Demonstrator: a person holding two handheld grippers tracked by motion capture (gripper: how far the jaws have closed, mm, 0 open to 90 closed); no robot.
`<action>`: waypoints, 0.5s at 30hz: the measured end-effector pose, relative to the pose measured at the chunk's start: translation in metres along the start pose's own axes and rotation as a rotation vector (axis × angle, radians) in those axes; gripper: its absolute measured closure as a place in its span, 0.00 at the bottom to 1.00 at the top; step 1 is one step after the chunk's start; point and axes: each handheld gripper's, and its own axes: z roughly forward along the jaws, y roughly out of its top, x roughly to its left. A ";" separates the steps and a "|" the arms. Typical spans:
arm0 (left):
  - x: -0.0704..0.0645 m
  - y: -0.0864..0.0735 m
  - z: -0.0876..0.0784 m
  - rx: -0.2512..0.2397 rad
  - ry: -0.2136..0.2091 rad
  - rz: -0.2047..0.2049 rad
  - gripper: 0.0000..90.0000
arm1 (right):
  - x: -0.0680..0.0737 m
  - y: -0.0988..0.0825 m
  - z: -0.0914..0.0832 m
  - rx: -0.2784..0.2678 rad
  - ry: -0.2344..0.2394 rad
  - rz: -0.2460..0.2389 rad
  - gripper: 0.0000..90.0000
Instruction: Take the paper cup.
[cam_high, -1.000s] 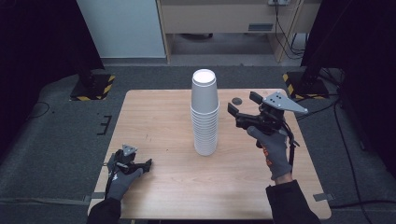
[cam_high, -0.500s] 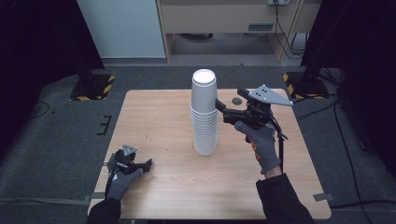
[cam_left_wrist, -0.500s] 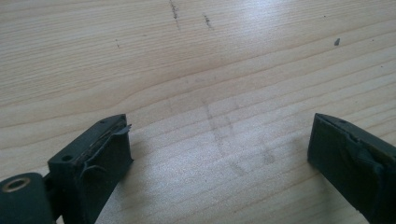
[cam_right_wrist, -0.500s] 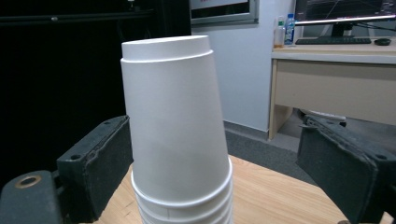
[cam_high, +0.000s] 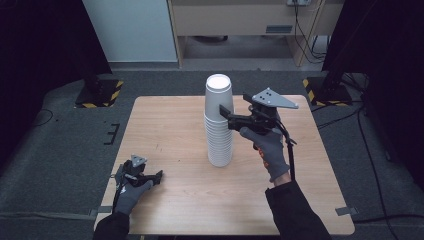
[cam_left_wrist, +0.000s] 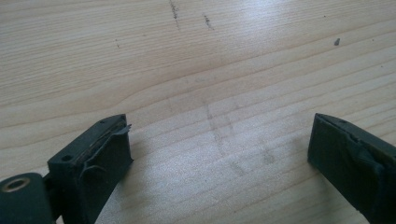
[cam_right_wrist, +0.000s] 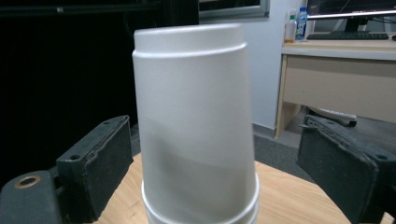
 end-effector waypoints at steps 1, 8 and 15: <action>0.000 0.000 0.000 0.000 0.000 0.000 0.06 | 0.002 -0.001 0.002 0.006 0.000 -0.006 0.12; 0.000 0.000 0.000 0.000 -0.002 0.001 0.06 | 0.010 -0.004 0.015 0.022 0.014 -0.017 0.12; 0.000 0.000 0.000 0.001 -0.003 0.002 0.05 | 0.011 -0.008 0.030 0.040 0.008 -0.019 0.12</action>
